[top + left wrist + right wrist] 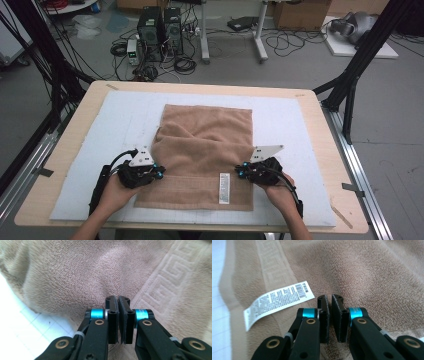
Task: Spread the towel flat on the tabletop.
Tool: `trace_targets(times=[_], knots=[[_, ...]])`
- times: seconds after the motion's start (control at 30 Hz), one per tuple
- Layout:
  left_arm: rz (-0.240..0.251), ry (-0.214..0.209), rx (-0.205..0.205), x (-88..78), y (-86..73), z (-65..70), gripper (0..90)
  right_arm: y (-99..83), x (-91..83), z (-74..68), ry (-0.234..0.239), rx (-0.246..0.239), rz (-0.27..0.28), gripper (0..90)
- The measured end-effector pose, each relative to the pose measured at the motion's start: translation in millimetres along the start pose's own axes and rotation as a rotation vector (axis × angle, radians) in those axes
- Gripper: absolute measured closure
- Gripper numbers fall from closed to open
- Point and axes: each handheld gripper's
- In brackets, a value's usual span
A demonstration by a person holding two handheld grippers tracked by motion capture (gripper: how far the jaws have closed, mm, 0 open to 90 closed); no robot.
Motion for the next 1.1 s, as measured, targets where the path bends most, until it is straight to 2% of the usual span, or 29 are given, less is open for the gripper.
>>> trace_targets(times=[0.03, 0.07, 0.13, 0.33, 0.37, 0.43, 0.47, 0.5, 0.53, 0.67, 0.73, 0.8, 0.87, 0.93, 1.0, 1.03, 1.07, 1.1], knots=[[0.009, -0.002, -0.004, -3.9, 0.1, 1.8, 86.1, 0.7, -1.9, -1.0, -0.001, -0.007, 0.005, 84.6], [0.027, 0.003, 0.007, -10.3, 0.4, 6.5, 86.1, 1.6, -3.9, -2.9, 0.004, -0.007, 0.010, 84.6], [0.026, 0.015, 0.030, -15.1, 0.6, 12.4, 86.1, 3.9, -8.8, -5.9, 0.010, -0.008, 0.021, 84.7], [0.068, 0.021, 0.042, -31.0, 1.4, 23.5, 86.1, 10.2, -20.8, -17.0, 0.035, -0.025, 0.051, 84.7], [0.081, 0.025, 0.052, -37.9, 0.5, 29.1, 86.1, 11.4, -23.6, -19.6, 0.043, -0.018, 0.055, 84.7], [0.086, 0.026, 0.056, -41.0, -0.1, 32.6, 86.0, 13.5, -28.3, -24.8, 0.055, -0.027, 0.080, 84.7], [0.092, 0.023, 0.062, -48.1, -0.9, 38.4, 86.1, 14.4, -30.6, -28.0, 0.063, -0.032, 0.083, 84.7], [0.092, 0.023, 0.062, -48.1, -0.9, 38.4, 86.1, 14.4, -30.6, -28.0, 0.063, -0.032, 0.083, 84.7], [0.096, 0.017, 0.066, -52.1, -1.1, 41.0, 86.1, 15.7, -35.7, -35.9, 0.070, -0.045, 0.085, 84.7], [0.114, 0.001, 0.085, -73.3, -0.2, 55.3, 86.1, 17.1, -49.7, -51.0, 0.089, -0.065, 0.085, 84.7], [0.117, -0.004, 0.089, -77.3, 0.2, 58.1, 86.0, 18.4, -57.7, -59.5, 0.097, -0.071, 0.084, 84.7], [0.144, -0.046, 0.058, -89.3, -0.1, 63.2, 86.0, 20.7, -65.5, -67.6, 0.110, -0.095, 0.087, 84.7], [0.145, -0.067, 0.061, -97.4, -1.2, 68.3, 85.8, 22.9, -74.0, -74.3, 0.128, -0.100, 0.097, 84.4], [0.143, -0.079, 0.061, -99.6, -1.6, 69.5, 81.8, 25.3, -81.2, -77.5, 0.131, -0.097, 0.114, 76.7], [0.149, -0.063, 0.059, -100.5, -2.3, 69.8, 66.4, 26.8, -84.9, -73.7, 0.121, -0.065, 0.135, 71.9], [0.154, -0.048, 0.059, -97.1, -2.1, 63.5, 62.5, 27.1, -84.8, -69.6, 0.100, -0.063, 0.138, 69.4], [0.155, -0.033, 0.052, -93.2, -2.0, 58.8, 60.4, 27.1, -82.8, -64.9, 0.079, -0.039, 0.140, 67.8], [0.155, -0.033, 0.052, -93.2, -2.0, 58.8, 58.9, 27.1, -82.8, -64.9, 0.079, -0.039, 0.140, 67.8]])
Point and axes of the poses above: each handheld gripper's, and its own axes: x roughly forward along the jaws, y roughly out of its top, z roughly to its right, and after that the axes turned 3 degrees about -y, right-handed
